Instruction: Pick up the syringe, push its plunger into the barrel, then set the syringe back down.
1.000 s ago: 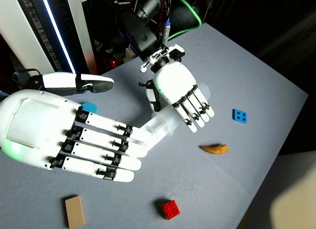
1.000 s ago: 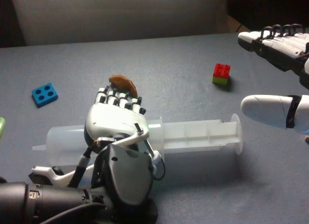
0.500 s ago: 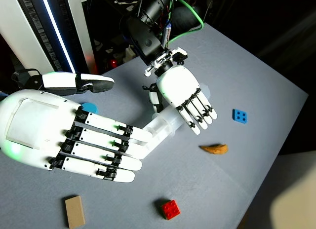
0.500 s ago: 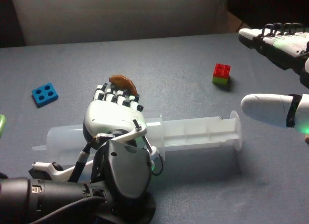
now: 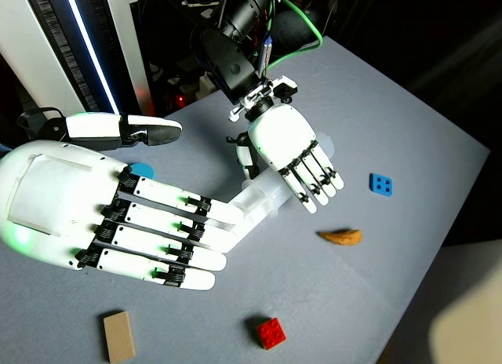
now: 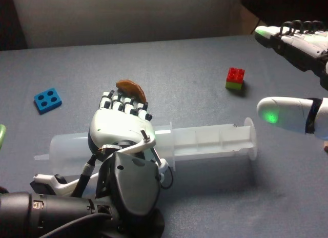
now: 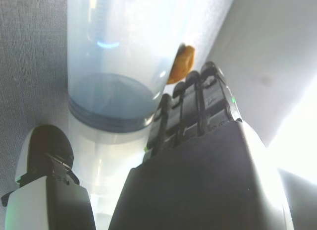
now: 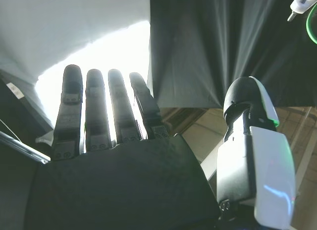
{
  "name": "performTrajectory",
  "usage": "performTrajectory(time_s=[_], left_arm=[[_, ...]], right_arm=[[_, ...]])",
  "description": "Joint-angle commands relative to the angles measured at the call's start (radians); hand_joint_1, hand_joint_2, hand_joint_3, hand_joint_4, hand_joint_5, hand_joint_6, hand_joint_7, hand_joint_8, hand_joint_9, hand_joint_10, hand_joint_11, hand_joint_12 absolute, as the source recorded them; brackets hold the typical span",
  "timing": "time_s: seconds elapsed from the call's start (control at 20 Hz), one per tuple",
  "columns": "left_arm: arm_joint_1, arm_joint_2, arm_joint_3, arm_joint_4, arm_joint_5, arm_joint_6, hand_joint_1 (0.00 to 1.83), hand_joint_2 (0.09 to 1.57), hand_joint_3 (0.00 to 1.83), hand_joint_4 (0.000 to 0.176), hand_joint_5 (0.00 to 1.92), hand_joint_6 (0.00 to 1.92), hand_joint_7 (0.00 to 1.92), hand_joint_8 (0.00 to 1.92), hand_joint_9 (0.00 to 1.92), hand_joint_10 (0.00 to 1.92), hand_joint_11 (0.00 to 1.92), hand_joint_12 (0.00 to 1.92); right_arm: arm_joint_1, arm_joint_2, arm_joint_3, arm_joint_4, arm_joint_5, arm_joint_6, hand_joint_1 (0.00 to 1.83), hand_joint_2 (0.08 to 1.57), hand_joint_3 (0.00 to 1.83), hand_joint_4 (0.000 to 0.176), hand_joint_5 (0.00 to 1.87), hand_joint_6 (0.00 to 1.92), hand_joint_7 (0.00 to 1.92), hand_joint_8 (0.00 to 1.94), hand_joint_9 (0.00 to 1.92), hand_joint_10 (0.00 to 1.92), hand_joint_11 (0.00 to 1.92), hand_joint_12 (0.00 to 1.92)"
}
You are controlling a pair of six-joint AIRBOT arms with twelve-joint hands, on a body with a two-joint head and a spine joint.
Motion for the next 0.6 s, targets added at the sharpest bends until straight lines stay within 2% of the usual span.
performTrajectory(time_s=[0.0,0.3,0.4,0.45,0.5,0.55], left_arm=[[-0.001,-0.002,-0.001,0.08,-0.056,0.005,0.5,1.07,0.0,0.0,0.0,0.0,0.0,0.0,0.0,0.0,0.0,0.0],[-0.001,-0.002,-0.006,0.08,-0.056,0.0,0.49,1.09,0.0,0.0,0.0,0.0,0.0,0.0,0.0,0.0,0.02,0.01],[-0.001,-0.002,-0.006,0.08,-0.056,0.0,0.59,1.08,0.0,0.0,0.0,0.0,0.0,0.0,0.02,0.01,0.05,0.03],[-0.001,-0.002,-0.006,0.08,-0.056,0.0,0.63,1.06,0.02,0.0,0.02,0.0,0.02,0.0,0.05,0.0,0.01,0.24],[-0.001,-0.002,-0.006,0.08,-0.056,0.0,0.77,1.07,0.0,0.0,0.16,0.01,0.15,0.01,0.16,0.01,0.0,0.6],[-0.001,-0.002,-0.006,0.08,-0.056,0.0,0.81,1.07,0.0,0.0,0.21,0.02,0.21,0.02,0.21,0.02,0.0,0.71]], right_arm=[[0.007,0.003,-0.004,-0.016,0.126,0.01,0.0,1.07,0.0,0.0,0.01,0.0,0.04,0.0,0.05,0.0,0.0,0.36],[0.005,0.003,-0.005,-0.016,0.135,0.011,0.0,1.07,0.0,0.0,0.03,0.01,0.06,0.01,0.07,0.01,0.0,0.38],[0.005,0.003,-0.005,-0.016,0.136,0.012,0.0,1.07,0.0,0.0,0.03,0.0,0.05,0.0,0.06,0.0,0.0,0.35],[0.005,0.003,-0.005,-0.016,0.137,0.012,0.0,1.07,0.0,0.0,0.03,0.0,0.05,0.0,0.06,0.0,0.0,0.34],[0.005,0.003,-0.005,-0.016,0.139,0.012,0.02,1.08,0.0,0.0,0.06,0.01,0.06,0.0,0.07,0.0,0.0,0.35],[0.005,0.003,-0.005,-0.016,0.14,0.013,0.03,1.08,0.0,0.0,0.06,0.0,0.06,0.0,0.07,0.0,0.0,0.32]])
